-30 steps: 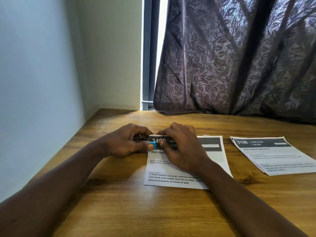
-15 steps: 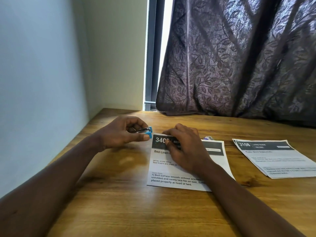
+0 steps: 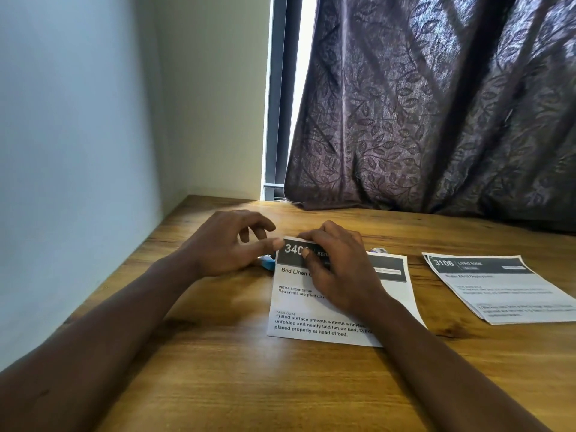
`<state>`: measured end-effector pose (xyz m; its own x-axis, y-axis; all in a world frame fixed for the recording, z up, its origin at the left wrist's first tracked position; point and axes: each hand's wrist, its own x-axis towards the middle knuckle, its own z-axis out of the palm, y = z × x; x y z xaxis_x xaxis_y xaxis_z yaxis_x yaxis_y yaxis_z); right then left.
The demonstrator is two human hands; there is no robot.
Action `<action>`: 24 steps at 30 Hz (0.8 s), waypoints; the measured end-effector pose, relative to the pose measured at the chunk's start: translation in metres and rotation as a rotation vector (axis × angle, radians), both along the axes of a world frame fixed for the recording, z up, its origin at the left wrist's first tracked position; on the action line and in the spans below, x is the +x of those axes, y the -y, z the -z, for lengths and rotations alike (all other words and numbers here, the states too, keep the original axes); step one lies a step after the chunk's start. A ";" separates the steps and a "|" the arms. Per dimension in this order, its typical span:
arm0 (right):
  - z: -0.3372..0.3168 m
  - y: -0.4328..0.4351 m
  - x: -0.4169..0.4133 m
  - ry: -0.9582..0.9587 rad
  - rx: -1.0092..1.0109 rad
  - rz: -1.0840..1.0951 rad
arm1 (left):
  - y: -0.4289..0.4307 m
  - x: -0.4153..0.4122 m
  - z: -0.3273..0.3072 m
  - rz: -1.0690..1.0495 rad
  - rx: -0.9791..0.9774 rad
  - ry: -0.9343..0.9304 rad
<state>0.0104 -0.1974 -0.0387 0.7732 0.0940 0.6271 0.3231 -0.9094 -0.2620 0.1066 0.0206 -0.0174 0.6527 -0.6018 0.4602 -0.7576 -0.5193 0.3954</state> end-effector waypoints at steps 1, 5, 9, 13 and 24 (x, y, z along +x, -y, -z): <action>0.000 0.000 -0.001 0.011 -0.003 -0.004 | 0.003 -0.006 -0.002 0.050 -0.068 -0.065; -0.002 0.002 -0.006 0.048 -0.007 -0.017 | 0.020 -0.025 -0.002 0.154 -0.121 -0.289; -0.010 0.002 -0.019 0.144 -0.092 0.072 | 0.028 -0.037 0.000 0.193 -0.250 -0.403; -0.028 0.026 -0.049 0.372 -0.073 0.211 | 0.039 -0.053 -0.008 0.204 -0.522 -0.458; -0.019 0.236 -0.158 0.314 0.288 0.734 | 0.180 -0.088 -0.025 0.181 -0.713 -0.507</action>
<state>-0.1478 -0.4338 -0.0200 0.3620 -0.5599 0.7453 -0.2267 -0.8284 -0.5123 0.0188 -0.1589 0.0073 0.8021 -0.3970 0.4461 -0.4503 0.0885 0.8885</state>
